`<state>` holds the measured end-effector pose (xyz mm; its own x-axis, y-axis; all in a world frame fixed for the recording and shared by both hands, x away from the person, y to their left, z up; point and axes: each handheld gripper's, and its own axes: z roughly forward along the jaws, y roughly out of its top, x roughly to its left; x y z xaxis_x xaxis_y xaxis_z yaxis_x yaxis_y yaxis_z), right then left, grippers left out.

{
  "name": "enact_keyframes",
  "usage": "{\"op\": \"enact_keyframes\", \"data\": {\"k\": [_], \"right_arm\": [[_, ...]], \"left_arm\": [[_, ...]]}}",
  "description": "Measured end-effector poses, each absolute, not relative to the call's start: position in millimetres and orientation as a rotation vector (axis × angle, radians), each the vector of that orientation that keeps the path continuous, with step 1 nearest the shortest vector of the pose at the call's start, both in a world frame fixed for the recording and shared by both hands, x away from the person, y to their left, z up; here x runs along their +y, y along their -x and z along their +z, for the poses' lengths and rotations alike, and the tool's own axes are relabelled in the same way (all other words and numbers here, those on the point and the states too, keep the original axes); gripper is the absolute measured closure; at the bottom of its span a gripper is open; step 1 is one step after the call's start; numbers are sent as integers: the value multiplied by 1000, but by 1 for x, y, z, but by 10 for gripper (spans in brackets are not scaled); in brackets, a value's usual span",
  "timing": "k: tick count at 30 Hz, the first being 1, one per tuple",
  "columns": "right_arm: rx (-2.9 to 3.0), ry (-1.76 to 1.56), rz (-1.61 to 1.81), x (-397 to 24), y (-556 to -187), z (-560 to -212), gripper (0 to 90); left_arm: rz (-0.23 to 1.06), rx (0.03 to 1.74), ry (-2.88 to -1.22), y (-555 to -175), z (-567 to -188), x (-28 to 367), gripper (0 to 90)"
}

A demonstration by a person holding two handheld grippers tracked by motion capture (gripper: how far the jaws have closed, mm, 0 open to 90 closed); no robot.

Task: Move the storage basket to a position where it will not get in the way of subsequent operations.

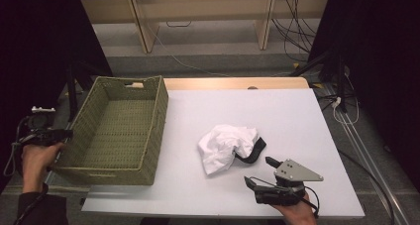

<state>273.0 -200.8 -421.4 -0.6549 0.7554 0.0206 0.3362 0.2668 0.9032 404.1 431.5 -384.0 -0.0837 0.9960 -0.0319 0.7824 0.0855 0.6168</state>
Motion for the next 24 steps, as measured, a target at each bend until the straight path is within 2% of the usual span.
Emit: {"op": "enact_keyframes", "data": {"k": [2,4,5,7,8,9,12,15,19,24], "right_arm": [[2126,-984,1358,-201,-273,-421,126],[2128,-984,1357,-201,-273,-421,125],[2128,-984,1357,-201,-273,-421,125],[2127,-985,1357,-201,-273,-421,126],[2128,-990,1354,-202,-273,-421,125],[2128,-990,1354,-202,-273,-421,125],[2129,-991,1352,-202,-273,-421,125],[2129,-989,1353,-202,-273,-421,126],[2129,-989,1352,-202,-273,-421,125],[2128,-988,1355,-202,-274,-421,125]], "left_arm": [[624,1923,-1721,-404,-383,431,803],[612,1916,-1702,-403,-382,431,647],[609,1918,-1693,-403,-380,430,647],[604,1902,-1689,-402,-375,425,555],[599,1889,-1680,-402,-373,420,462],[606,1892,-1683,-403,-372,418,462],[591,1857,-1660,-404,-367,407,348],[640,1842,-1668,-403,-360,395,316],[619,1776,-1666,-403,-351,376,246],[470,1611,-1655,-404,-344,352,195]]}}
